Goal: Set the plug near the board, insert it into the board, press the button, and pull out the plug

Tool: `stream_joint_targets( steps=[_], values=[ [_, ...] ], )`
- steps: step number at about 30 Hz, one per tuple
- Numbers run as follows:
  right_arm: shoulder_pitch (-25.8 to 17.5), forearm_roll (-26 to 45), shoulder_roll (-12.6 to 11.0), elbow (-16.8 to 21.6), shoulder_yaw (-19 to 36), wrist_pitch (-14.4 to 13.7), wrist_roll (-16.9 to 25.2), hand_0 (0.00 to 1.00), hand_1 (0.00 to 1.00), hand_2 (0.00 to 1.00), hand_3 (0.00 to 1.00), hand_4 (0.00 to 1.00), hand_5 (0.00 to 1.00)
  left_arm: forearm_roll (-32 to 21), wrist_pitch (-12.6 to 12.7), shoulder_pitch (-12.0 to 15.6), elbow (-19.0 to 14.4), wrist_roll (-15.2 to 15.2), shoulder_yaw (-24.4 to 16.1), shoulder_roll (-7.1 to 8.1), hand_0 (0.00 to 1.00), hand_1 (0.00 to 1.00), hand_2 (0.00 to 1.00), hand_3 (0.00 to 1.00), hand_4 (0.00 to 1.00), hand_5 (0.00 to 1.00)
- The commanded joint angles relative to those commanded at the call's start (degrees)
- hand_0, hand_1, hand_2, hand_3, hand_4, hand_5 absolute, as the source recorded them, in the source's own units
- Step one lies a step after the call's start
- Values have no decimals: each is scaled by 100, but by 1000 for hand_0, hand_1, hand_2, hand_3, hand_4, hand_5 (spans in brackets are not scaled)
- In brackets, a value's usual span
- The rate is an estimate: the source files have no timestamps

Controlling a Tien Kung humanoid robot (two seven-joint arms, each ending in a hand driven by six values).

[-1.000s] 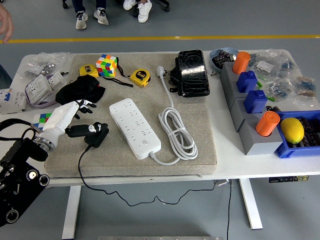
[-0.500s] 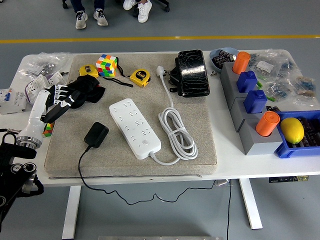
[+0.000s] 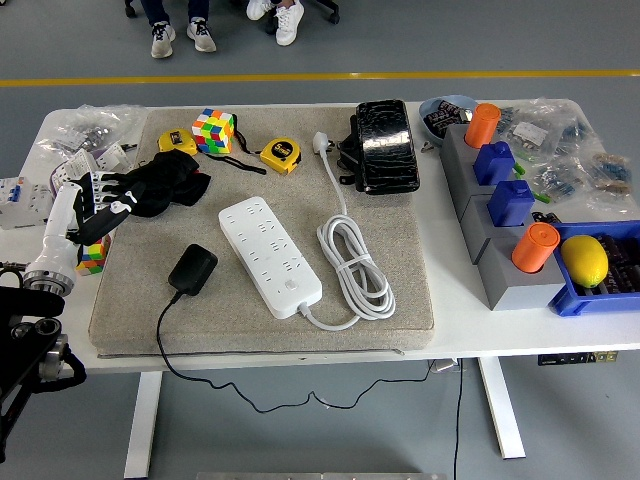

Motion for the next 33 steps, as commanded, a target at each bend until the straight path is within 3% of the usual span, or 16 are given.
stream_joint_targets(
  steps=[33],
  values=[
    [-46,-24,18,0,79,-33,-22,477,587,543,509,850,371,72,-156,120,-66,140,-335,-7,356,480,527,561,848,279]
  ],
)
